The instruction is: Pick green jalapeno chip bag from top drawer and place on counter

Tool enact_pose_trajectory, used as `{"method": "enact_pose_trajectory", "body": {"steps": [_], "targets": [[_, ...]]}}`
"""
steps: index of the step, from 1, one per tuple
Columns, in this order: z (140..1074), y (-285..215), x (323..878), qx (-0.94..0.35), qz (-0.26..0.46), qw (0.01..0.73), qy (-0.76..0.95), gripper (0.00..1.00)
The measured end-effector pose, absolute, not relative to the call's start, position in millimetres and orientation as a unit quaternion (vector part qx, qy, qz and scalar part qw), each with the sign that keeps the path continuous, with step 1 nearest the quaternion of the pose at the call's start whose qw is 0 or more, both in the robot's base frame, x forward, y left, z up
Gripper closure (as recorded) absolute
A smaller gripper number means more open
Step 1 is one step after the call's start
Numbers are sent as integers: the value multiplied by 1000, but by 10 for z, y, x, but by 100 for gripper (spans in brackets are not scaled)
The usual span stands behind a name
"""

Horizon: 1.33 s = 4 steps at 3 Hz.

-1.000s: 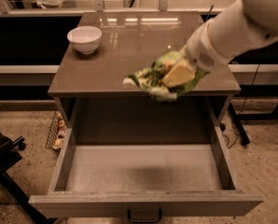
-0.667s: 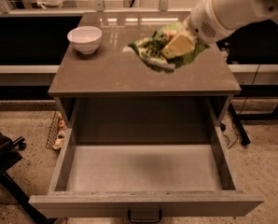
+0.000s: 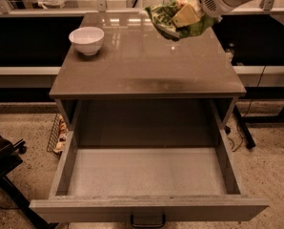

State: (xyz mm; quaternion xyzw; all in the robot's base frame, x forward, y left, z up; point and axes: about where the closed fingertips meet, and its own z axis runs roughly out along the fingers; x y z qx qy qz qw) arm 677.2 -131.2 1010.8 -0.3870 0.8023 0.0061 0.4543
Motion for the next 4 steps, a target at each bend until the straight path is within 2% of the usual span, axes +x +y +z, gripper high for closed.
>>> {"method": "enact_pose_trajectory", "body": {"steps": [2,4], "targets": [[10109,-1380,6878,-367,0,455,811,100],[9596,-1544,7903,-234,5,480,845,100]]}}
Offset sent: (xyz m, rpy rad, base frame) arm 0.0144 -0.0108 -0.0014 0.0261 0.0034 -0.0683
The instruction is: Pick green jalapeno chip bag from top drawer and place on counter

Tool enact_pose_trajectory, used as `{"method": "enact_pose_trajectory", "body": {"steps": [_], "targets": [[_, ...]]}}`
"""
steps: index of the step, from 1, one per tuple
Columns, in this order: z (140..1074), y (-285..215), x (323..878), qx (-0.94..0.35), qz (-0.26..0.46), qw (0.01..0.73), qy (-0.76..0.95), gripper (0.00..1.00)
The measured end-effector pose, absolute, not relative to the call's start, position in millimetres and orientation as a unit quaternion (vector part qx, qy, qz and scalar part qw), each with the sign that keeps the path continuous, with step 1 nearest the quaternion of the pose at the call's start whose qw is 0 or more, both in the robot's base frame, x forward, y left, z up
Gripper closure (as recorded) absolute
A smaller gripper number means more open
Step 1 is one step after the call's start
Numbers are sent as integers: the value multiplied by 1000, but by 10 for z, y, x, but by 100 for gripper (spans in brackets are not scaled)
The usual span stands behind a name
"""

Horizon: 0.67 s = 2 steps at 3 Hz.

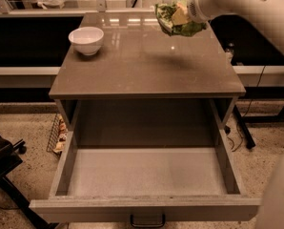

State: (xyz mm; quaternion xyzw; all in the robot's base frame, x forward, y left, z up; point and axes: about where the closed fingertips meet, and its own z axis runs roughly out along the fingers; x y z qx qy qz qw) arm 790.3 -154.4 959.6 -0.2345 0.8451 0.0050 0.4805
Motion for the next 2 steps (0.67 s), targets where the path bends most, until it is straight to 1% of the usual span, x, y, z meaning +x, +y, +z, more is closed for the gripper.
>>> {"method": "enact_pose_trajectory", "body": {"steps": [1,2], "targets": [[9699,-1542,8049,-188,25,513,837,84],[9684,-1521,8054,-190,26,512,838,61]]}}
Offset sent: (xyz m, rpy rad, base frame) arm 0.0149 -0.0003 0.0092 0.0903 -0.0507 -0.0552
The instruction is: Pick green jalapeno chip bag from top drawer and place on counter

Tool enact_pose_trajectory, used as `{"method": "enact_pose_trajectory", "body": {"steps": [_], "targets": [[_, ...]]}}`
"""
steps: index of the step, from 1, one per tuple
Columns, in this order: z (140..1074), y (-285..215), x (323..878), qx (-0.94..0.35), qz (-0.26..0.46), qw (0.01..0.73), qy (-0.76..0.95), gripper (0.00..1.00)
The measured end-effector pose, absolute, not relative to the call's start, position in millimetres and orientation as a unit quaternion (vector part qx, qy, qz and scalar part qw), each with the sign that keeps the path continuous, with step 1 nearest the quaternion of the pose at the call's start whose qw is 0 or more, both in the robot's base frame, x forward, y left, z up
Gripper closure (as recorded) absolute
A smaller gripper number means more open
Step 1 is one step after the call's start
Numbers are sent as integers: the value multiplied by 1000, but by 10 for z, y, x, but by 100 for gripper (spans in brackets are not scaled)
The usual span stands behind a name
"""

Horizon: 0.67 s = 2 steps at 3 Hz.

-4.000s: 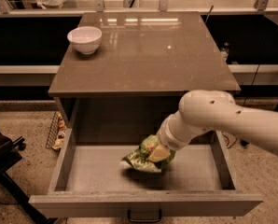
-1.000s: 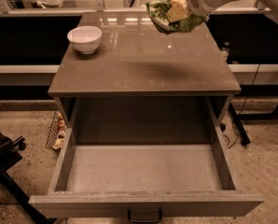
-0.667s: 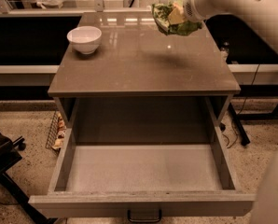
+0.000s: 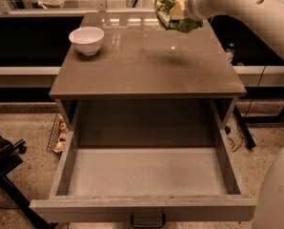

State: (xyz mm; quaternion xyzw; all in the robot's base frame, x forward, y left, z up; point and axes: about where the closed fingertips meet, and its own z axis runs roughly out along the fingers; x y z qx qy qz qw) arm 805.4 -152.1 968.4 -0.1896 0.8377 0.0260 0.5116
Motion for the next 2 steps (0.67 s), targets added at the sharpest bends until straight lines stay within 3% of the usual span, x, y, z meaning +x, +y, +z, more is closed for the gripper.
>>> {"method": "enact_pose_trajectory", "body": {"steps": [1,2], "targets": [[9673,-1508,8057,-190,27,511,838,38],[9658,-1488,8061,-191,27,510,838,7]]}}
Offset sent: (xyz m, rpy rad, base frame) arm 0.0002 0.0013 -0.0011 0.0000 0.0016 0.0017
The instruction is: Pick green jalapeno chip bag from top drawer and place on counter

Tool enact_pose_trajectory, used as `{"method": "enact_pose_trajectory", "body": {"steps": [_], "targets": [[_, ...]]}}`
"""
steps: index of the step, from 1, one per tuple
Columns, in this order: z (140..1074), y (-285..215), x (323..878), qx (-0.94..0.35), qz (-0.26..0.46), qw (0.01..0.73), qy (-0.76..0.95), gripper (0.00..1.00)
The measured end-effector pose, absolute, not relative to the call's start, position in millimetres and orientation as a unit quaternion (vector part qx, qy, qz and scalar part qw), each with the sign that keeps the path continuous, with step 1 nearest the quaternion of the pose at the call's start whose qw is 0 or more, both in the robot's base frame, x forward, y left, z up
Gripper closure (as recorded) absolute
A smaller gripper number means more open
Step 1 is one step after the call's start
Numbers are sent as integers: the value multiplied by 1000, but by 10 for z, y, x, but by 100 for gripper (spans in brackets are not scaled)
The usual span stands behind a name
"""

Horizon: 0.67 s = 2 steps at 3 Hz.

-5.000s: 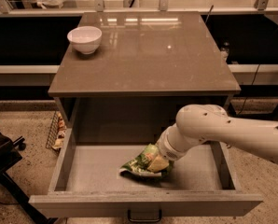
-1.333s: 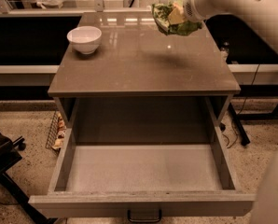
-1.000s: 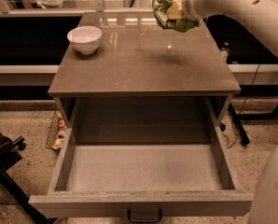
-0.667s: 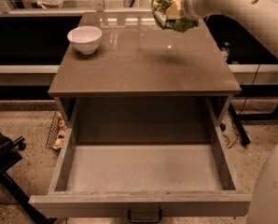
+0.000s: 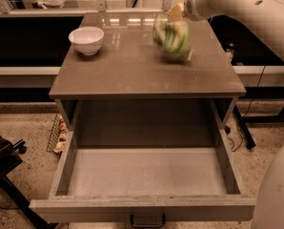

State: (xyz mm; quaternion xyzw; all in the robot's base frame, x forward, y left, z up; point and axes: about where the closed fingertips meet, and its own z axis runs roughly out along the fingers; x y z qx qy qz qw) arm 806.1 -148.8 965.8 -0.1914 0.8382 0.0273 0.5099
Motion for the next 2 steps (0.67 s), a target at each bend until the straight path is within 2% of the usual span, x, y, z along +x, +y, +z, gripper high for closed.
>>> {"method": "enact_pose_trajectory", "body": {"steps": [1,2], "targets": [[9650,-1477,8063,-192,28,509,838,0],[9650,-1477,8063,-192,28,509,838,0]]}}
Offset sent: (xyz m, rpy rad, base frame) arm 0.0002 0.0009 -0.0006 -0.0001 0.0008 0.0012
